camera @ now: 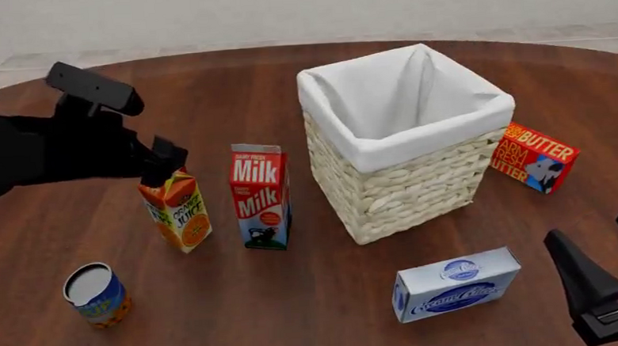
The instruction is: Pick up the orange juice, and put it in the basket.
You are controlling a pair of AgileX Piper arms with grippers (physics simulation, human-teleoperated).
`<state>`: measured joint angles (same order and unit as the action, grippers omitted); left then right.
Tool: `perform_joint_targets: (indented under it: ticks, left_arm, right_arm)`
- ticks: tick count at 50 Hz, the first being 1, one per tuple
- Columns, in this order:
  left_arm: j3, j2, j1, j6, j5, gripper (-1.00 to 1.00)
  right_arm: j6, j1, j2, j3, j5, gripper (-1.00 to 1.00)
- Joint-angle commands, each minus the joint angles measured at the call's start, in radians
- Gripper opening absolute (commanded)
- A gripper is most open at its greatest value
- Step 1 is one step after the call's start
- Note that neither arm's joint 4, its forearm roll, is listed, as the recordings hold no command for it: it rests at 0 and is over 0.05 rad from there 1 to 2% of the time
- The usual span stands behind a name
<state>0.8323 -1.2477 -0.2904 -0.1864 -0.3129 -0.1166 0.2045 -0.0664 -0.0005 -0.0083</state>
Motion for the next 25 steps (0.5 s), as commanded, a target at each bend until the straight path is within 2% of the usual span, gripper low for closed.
perform_joint_targets:
  ticks: [1,25]
  left_arm:
    - [-0.017,-0.005,0.013,-0.006,0.011,1.00]
    - [-0.070,0.016,0.032,0.002,0.047,1.00]
  right_arm:
    - [-0.001,0.001,-0.020,0.000,-0.015,1.00]
    - [-0.008,0.003,-0.048,0.000,-0.038,1.00]
